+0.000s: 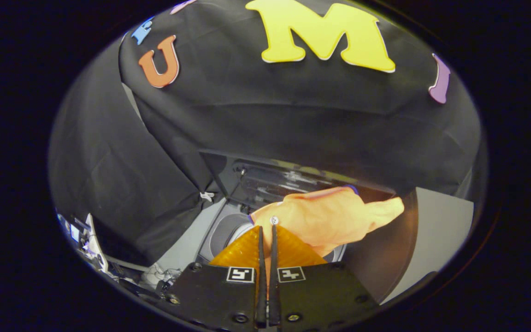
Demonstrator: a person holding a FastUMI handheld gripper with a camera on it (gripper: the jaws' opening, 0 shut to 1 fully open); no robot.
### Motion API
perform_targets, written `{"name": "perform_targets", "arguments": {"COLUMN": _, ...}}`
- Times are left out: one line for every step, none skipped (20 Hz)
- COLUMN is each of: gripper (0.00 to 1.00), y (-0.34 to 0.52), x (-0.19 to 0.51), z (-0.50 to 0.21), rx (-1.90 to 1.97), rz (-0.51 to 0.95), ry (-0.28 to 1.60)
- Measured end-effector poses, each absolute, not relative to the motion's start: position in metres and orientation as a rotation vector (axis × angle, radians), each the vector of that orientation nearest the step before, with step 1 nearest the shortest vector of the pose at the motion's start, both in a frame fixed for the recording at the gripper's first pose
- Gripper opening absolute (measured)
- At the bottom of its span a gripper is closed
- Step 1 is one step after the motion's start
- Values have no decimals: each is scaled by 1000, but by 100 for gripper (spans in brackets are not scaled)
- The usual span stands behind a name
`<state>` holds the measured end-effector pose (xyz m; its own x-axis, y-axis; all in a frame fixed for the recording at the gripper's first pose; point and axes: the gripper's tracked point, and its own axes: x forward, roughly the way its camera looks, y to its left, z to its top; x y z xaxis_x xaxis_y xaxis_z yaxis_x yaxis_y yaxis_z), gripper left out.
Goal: Put the clothes into the washing machine and then close the washing machine lid.
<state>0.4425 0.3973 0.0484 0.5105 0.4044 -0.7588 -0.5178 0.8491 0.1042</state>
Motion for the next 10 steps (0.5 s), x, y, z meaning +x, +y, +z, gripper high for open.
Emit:
{"name": "perform_targets", "arguments": {"gripper": 5, "y": 400, "x": 441, "z": 38, "rx": -141, "rz": 555, "ry": 890}}
{"name": "perform_targets", "arguments": {"gripper": 5, "y": 404, "x": 440, "z": 27, "rx": -139, "rz": 556, "ry": 907}}
{"name": "perform_targets", "arguments": {"gripper": 5, "y": 408, "x": 436, "z": 14, "rx": -140, "rz": 561, "ry": 930}}
{"name": "perform_targets", "arguments": {"gripper": 5, "y": 413, "x": 431, "z": 2, "rx": -139, "rz": 569, "ry": 953}}
{"name": "perform_targets", "arguments": {"gripper": 5, "y": 419, "x": 428, "z": -7, "rx": -137, "rz": 575, "ry": 971}}
{"name": "perform_targets", "arguments": {"gripper": 5, "y": 425, "x": 425, "z": -18, "rx": -135, "rz": 579, "ry": 988}}
{"name": "perform_targets", "arguments": {"gripper": 5, "y": 430, "x": 422, "z": -27, "rx": -139, "rz": 581, "ry": 1000}}
{"name": "perform_targets", "arguments": {"gripper": 5, "y": 434, "x": 419, "z": -35, "rx": -148, "rz": 582, "ry": 1008}}
{"name": "perform_targets", "arguments": {"gripper": 5, "y": 438, "x": 418, "z": -44, "rx": -159, "rz": 580, "ry": 1014}}
{"name": "perform_targets", "arguments": {"gripper": 5, "y": 442, "x": 416, "z": -51, "rx": -170, "rz": 577, "ry": 1017}}
